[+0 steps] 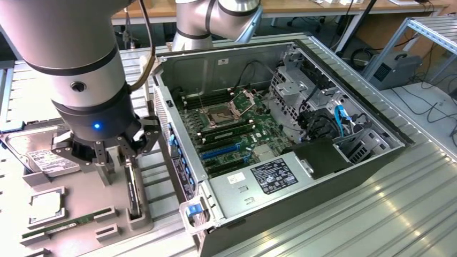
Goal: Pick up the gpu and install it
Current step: 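Pick up the gpu and move the gpu toward the slot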
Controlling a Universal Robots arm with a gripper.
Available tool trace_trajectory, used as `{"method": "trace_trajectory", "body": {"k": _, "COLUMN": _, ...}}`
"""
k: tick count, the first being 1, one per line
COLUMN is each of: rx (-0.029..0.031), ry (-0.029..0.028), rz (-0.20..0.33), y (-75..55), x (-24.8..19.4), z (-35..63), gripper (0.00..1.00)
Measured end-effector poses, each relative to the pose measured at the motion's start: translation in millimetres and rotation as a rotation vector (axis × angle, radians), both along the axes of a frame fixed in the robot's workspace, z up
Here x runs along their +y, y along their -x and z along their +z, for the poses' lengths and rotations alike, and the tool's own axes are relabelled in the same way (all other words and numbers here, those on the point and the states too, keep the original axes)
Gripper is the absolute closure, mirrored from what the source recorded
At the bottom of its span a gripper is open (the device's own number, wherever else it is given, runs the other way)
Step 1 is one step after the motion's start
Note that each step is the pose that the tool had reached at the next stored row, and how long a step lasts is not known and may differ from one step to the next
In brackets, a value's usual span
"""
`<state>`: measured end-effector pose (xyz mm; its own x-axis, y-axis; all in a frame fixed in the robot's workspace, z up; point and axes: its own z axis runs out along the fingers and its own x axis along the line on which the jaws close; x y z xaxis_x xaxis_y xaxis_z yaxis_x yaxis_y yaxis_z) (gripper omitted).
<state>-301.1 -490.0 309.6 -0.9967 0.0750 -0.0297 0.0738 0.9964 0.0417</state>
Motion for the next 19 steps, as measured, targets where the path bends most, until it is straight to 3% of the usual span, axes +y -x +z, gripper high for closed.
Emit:
{"method": "trace_trajectory", "body": {"k": 3, "rx": -0.0033, "ry": -0.0001, "rz": 0.001, "y": 0.1, "x": 0.0, "z": -5.7, "gripper": 0.58}}
{"method": "trace_trajectory", "body": {"k": 10, "rx": -0.004, "ry": 0.0, "rz": 0.006, "y": 0.5, "x": 0.0, "z": -23.4, "gripper": 0.58}}
{"method": "trace_trajectory", "body": {"k": 19, "rx": -0.0042, "ry": -0.0006, "rz": 0.006, "y": 0.6, "x": 0.1, "z": -27.9, "gripper": 0.58}}
